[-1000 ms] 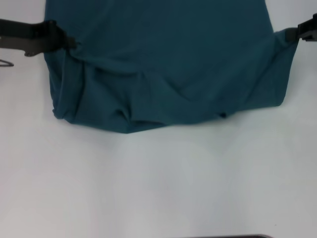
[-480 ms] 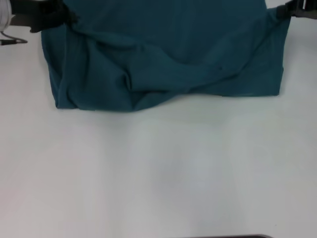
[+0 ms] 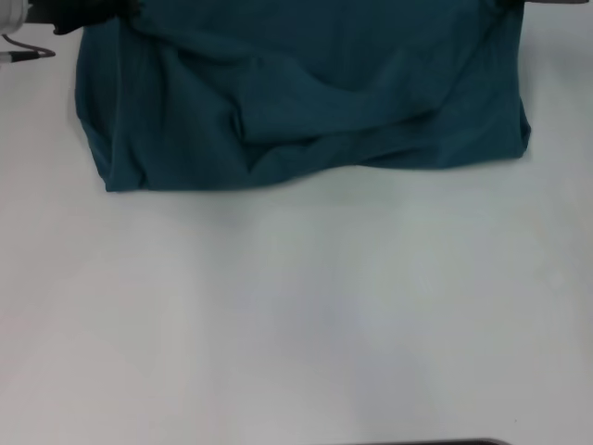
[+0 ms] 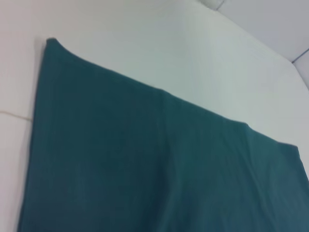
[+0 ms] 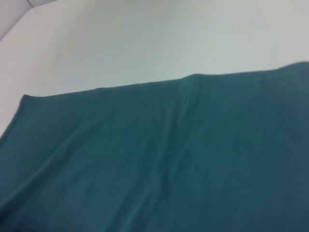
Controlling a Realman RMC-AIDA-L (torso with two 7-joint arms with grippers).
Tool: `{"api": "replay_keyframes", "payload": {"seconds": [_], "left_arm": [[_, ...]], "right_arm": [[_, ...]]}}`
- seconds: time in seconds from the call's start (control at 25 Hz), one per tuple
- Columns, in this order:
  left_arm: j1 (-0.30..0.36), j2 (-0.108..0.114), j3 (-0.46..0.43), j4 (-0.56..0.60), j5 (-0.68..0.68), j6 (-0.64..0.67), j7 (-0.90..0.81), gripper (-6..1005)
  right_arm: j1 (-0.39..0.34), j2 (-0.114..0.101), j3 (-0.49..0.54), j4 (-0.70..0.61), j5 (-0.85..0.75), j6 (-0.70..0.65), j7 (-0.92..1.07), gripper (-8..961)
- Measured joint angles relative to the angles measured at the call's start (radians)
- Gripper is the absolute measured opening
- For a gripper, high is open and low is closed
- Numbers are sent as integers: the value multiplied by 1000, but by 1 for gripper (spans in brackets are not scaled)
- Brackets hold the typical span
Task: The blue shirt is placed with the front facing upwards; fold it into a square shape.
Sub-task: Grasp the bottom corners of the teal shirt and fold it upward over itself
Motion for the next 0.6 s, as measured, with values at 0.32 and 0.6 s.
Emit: {"api": "replay_keyframes", "payload": {"seconds": [0.32,0.6], "left_arm": [[-19,-4,29,-13,-1,-88,6,15],[-42,-7,110,8,-1,-166,6,15]], "right_arm": [[2,-4,-23,-7,-2,49,10,9],[1,-3,-24,-3,-32,97,15,9]]}}
